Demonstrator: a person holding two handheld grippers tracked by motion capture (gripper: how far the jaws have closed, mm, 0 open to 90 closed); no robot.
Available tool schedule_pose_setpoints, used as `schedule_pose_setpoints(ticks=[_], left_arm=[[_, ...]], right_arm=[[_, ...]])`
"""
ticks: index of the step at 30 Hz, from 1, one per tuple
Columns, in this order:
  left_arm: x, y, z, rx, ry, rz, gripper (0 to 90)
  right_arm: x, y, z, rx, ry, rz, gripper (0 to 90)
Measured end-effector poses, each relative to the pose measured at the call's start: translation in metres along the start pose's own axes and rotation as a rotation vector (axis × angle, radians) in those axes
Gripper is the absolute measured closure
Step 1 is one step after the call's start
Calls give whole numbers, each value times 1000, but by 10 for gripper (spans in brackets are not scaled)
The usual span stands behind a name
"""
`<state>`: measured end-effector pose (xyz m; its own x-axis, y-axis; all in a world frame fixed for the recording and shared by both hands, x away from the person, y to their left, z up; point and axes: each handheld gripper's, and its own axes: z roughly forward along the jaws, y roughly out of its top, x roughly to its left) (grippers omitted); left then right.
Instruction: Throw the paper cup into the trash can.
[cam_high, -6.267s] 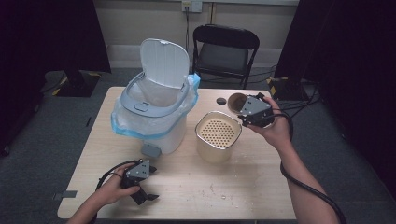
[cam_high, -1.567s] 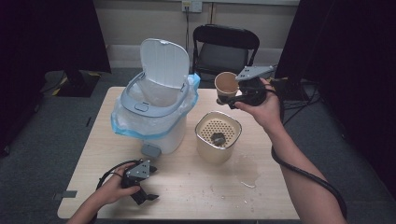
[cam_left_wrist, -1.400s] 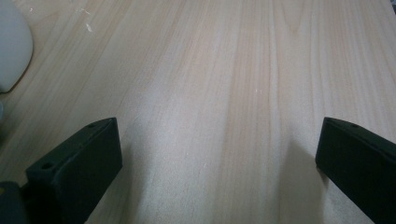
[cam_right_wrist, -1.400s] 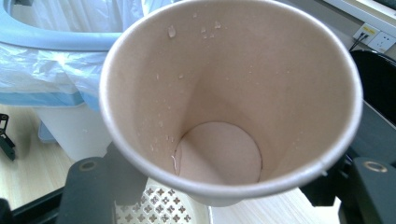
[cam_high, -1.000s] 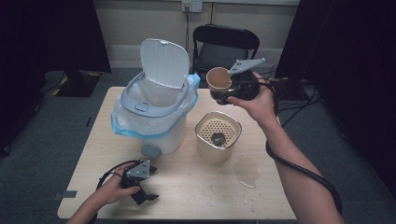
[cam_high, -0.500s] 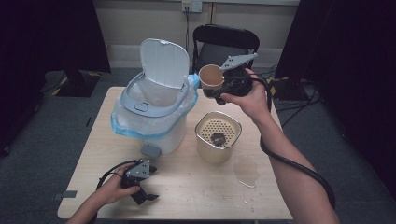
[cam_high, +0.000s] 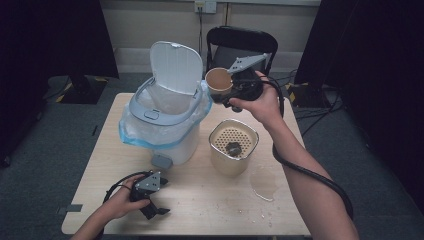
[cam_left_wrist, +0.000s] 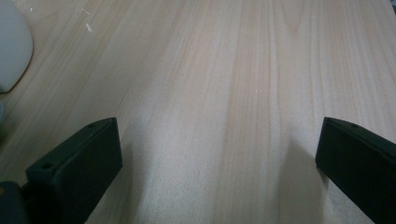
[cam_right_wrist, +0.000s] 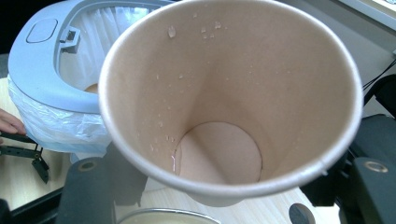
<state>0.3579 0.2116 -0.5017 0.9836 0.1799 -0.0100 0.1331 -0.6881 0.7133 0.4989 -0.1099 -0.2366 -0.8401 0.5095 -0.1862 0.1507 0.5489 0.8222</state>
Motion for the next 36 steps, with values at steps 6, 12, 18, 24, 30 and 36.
schedule_pose_setpoints(ticks=[6, 12, 18, 24, 30, 36], left_arm=[[0, 0, 0, 0, -5, -9, 0], [0, 0, 0, 0, -5, -9, 0], [0, 0, 0, 0, -6, -8, 0], [0, 0, 0, 0, -6, -8, 0], [0, 0, 0, -1, -6, -8, 0], [0, 0, 0, 0, -6, -8, 0]], right_arm=[[4, 10, 4, 3, 12, -10, 306], [6, 18, 8, -4, 22, -14, 305], [8, 28, 16, -1, 39, -16, 304], [11, 32, 27, 12, 57, -16, 303], [14, 37, 34, 0, 63, -16, 304], [17, 42, 41, -7, 75, -14, 303]])
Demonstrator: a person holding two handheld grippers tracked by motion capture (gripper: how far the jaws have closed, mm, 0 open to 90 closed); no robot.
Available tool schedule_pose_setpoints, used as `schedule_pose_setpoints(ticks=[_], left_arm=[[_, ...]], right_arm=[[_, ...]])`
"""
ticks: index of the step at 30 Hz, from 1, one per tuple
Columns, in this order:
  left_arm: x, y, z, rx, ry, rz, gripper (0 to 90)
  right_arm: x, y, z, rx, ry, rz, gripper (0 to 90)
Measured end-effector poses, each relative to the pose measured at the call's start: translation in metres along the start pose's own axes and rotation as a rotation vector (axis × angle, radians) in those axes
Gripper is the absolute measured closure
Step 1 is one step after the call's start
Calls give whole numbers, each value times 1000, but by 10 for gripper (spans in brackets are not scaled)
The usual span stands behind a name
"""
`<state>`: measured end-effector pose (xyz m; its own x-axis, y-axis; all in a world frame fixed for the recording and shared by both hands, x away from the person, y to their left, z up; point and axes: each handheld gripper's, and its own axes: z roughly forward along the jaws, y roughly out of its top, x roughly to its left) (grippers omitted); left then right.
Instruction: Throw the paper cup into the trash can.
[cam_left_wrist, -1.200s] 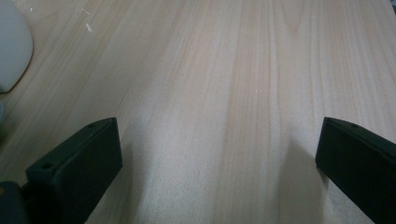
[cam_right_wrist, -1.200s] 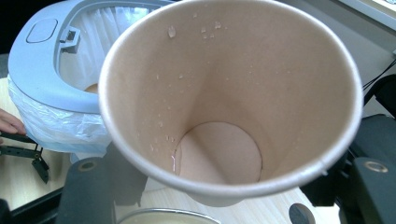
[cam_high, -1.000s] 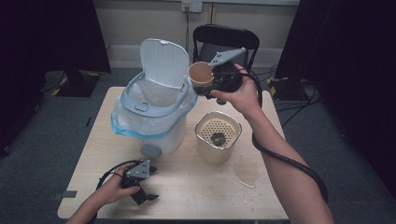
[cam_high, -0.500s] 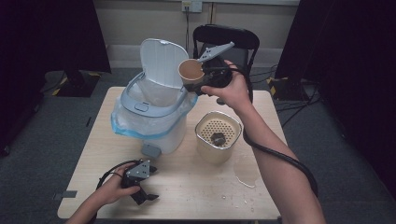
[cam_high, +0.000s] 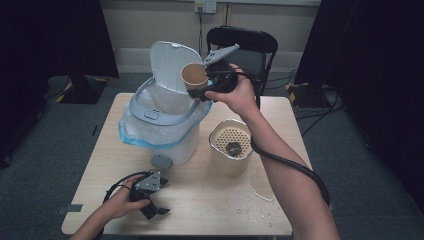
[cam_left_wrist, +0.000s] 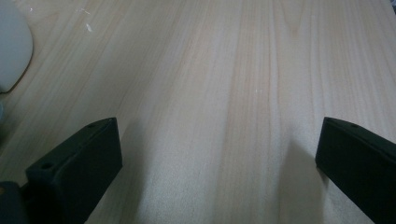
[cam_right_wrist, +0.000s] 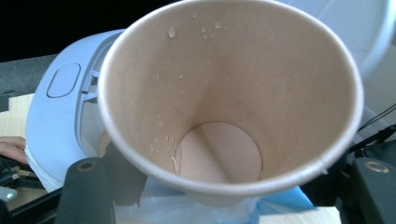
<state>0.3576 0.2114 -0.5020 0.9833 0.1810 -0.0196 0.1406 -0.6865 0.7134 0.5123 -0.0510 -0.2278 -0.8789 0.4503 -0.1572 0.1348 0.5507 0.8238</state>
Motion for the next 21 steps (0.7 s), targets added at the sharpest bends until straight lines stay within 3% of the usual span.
schedule_pose_setpoints(ticks=[21], left_arm=[[0, 0, 0, 0, 0, -1, 0]], right_arm=[[10, 6, 25, 0, 35, 3, 299]])
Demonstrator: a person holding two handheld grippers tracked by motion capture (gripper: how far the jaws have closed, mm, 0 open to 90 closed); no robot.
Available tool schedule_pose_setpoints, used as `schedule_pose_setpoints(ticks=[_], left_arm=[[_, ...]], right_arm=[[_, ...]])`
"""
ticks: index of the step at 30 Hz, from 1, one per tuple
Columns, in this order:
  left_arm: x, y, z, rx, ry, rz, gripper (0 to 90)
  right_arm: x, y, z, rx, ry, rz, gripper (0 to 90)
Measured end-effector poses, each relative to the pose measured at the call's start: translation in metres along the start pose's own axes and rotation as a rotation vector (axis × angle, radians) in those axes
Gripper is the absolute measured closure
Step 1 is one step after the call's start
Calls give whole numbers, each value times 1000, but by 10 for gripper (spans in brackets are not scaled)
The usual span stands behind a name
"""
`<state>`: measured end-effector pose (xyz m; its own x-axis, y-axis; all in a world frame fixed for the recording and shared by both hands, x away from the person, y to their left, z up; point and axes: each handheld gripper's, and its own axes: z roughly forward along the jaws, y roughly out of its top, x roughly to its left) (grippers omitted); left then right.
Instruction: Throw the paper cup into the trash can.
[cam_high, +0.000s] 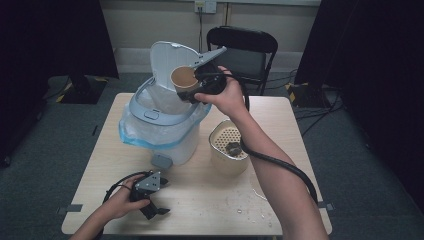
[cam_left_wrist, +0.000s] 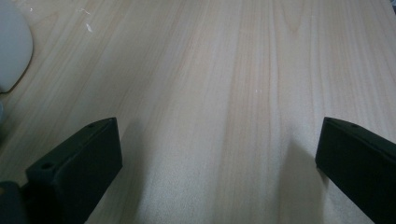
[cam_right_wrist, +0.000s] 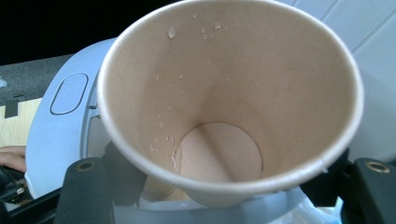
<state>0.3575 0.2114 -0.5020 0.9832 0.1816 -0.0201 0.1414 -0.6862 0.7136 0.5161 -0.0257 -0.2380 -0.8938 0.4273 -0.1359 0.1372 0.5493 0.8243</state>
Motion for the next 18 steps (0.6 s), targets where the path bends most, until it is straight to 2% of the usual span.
schedule_pose_setpoints(ticks=[7, 13, 18], left_arm=[[0, 0, 0, 0, 0, 0, 0], [0, 0, 0, 0, 0, 0, 0], [0, 0, 0, 0, 0, 0, 0]], right_arm=[[2, 1, 10, 8, 9, -13, 298], [3, 0, 18, 3, 22, -2, 290], [3, -2, 23, -12, 36, 16, 206]])
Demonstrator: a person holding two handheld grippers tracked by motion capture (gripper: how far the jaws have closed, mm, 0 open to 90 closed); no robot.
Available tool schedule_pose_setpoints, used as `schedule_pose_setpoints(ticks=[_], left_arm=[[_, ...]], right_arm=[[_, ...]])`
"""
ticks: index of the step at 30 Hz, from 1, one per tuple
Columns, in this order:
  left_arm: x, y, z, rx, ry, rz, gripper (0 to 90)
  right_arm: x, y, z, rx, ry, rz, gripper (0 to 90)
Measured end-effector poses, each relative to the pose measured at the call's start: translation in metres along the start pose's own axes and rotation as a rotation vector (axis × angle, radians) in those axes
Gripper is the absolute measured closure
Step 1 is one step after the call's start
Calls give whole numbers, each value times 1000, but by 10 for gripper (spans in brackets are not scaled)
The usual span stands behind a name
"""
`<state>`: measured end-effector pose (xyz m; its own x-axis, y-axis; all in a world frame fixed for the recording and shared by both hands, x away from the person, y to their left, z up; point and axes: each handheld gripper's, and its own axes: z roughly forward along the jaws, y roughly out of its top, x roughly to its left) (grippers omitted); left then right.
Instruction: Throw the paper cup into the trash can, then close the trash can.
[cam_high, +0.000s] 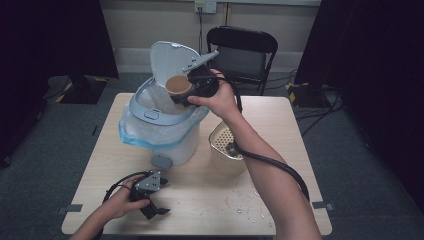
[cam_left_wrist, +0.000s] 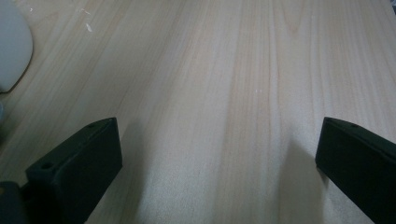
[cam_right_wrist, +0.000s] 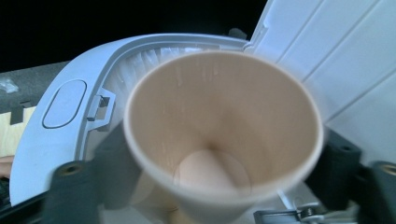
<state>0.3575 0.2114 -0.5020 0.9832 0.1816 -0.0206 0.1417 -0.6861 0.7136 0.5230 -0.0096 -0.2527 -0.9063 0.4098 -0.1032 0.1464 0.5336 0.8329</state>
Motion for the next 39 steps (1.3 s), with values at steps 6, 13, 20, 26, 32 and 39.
schedule_pose_setpoints(ticks=[6, 13, 20, 26, 32, 39], left_arm=[[0, 0, 0, -1, -1, 3, 0], [0, 0, 0, -2, -1, 2, 0], [0, 0, 0, 0, 1, 1, 0], [0, 0, 0, 0, 0, 1, 0], [0, 0, 0, -2, 0, 4, 0], [0, 0, 0, -2, 1, 2, 0]], right_arm=[[-2, -2, -3, -13, 6, 19, 191], [-3, -4, -7, -10, 15, 46, 154], [-2, -6, -12, 8, 15, 29, 170], [-2, -7, -21, 15, 7, 21, 171], [-6, -9, -32, 33, -1, 10, 172], [-10, -14, -43, 41, -15, 18, 182]])
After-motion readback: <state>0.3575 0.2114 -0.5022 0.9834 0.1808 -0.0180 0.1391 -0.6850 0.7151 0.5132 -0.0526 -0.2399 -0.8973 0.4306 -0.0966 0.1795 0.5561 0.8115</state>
